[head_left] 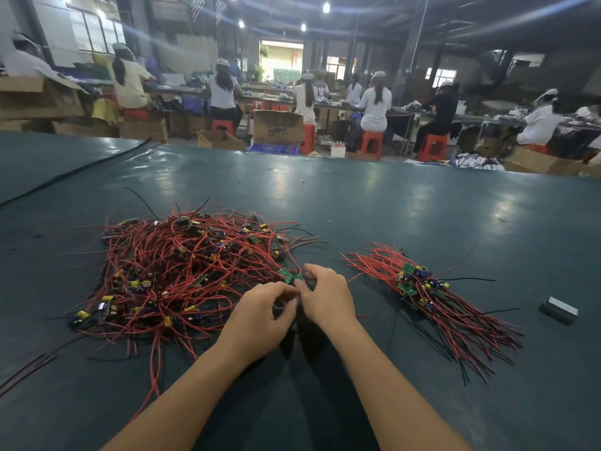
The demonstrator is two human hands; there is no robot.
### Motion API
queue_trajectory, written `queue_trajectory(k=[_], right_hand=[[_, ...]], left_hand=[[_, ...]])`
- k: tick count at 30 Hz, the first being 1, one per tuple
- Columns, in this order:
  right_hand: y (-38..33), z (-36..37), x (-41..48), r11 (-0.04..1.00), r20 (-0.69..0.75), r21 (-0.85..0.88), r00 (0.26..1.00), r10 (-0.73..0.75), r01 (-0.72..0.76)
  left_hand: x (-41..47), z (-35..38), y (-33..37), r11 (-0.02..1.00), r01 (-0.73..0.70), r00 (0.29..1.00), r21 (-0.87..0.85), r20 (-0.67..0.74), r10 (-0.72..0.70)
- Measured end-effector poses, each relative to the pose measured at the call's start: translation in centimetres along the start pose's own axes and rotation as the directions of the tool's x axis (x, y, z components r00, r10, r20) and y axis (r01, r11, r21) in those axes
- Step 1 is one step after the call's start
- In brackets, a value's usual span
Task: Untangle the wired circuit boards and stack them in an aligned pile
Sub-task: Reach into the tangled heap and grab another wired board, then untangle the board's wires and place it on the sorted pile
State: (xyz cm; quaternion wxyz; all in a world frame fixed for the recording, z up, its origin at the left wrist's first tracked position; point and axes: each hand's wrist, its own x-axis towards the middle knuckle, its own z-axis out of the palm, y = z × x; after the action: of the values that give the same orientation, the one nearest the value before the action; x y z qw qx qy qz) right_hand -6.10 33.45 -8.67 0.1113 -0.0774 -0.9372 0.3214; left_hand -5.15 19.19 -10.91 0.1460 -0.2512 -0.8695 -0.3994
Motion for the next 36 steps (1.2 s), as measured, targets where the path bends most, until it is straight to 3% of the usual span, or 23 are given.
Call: queue_trajectory(k=[5,8,14,16,20,23,26,29,30,32,36], right_hand=[[-0.4,0.2,-0.2,0.998,-0.138,0.055,0.990,-0.018,0.025],[-0.5,-0.6,-1.0,0.985,-0.279,0.083,0.953,-0.120,0.148],[-1.1,-1.9,-3.7,0.837,-0.507,-0.021,0.716,-0.480,0.547],[-1.1,-1.8,-4.3,0.803,-0.527,-0.089,0.657,-0.540,0.589],[-1.3,-1.0,-5.0,0.788,-0.530,-0.182,0.617,-0.582,0.587],[-1.5,-0.8,-5.3,0.801,-0.529,-0.161,0.634,-0.563,0.577],[-1.7,-0.7,-5.8,0.828,-0.535,-0.064,0.681,-0.500,0.558],[-2.3,-0.2,-6.5,0.848,-0.388,0.367,0.891,-0.236,0.384],[-2.5,0.0,-6.4,0.809,-0.299,0.525,0.947,-0.115,0.264],[-2.8,0.0,-6.3,0.701,-0.189,0.706,0.981,0.053,0.098],[-3.4,-0.5,-6.2,0.566,-0.193,0.819,0.974,0.122,0.091]], left_hand=[[0.1,-0.1,0.0,1.000,0.008,1.000,-0.022,-0.007,-0.008],[0.2,-0.1,0.0,0.992,0.046,0.998,-0.113,-0.041,-0.051],[0.6,-0.4,0.6,0.869,0.120,0.977,-0.481,-0.096,-0.189],[0.6,-0.5,1.0,0.817,0.086,0.980,-0.571,-0.098,-0.172],[0.8,-0.3,1.8,0.785,0.068,0.976,-0.616,-0.123,-0.182],[0.9,-0.2,1.7,0.715,0.135,0.955,-0.686,-0.101,-0.278],[1.1,-0.6,1.8,0.569,0.176,0.907,-0.803,-0.092,-0.411],[1.4,-1.0,2.1,0.463,0.179,0.874,-0.868,-0.077,-0.481],[1.3,-0.9,2.1,0.464,0.179,0.875,-0.868,-0.075,-0.478],[1.1,-0.7,2.4,0.484,0.178,0.892,-0.857,-0.067,-0.448],[0.9,-0.5,3.1,0.600,0.139,0.939,-0.788,-0.087,-0.333]])
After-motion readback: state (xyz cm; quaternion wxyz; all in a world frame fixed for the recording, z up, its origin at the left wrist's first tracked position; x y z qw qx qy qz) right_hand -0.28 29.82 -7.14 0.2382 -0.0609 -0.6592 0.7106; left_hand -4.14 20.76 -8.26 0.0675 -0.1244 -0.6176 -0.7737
